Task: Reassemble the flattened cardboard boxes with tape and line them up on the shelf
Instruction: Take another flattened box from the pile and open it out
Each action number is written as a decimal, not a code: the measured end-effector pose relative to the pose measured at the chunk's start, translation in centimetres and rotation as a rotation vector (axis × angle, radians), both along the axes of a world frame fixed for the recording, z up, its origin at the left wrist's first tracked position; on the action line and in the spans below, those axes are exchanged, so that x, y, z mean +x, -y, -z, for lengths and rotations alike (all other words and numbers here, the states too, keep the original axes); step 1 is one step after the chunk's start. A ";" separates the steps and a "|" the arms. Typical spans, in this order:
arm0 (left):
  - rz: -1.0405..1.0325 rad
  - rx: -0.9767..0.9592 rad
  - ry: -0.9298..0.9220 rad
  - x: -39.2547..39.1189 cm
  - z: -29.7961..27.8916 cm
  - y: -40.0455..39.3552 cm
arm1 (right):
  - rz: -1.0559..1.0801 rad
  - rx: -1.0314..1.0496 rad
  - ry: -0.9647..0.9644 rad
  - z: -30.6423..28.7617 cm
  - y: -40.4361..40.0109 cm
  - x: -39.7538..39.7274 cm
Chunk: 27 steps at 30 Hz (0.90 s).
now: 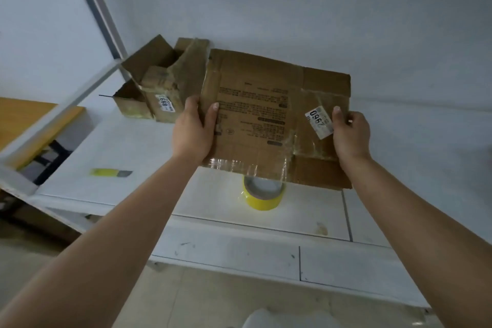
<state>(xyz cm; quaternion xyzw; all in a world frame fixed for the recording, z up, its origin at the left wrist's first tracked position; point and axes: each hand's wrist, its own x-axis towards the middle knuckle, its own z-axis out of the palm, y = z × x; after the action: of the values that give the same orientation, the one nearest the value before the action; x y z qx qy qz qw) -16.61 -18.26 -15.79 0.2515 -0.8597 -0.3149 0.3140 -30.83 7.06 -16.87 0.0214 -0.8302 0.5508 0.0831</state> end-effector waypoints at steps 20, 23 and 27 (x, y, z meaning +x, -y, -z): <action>0.383 0.079 -0.155 3.3 0.2 20.7 | 0.260 -0.214 -0.175 2.0 18.0 7.9; 0.386 0.111 -0.063 3.6 -0.7 23.7 | 0.298 -0.244 -0.184 2.7 20.2 10.3; 0.381 0.657 0.019 3.2 -1.4 25.0 | 0.265 -0.246 -0.174 3.0 21.6 12.5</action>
<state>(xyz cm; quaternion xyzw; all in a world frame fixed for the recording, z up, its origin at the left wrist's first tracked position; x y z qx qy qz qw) -13.44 -43.26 -14.41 0.1774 -0.7469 -0.6243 0.1444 -18.33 -14.56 -19.82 -0.0506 -0.7421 0.6282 0.2284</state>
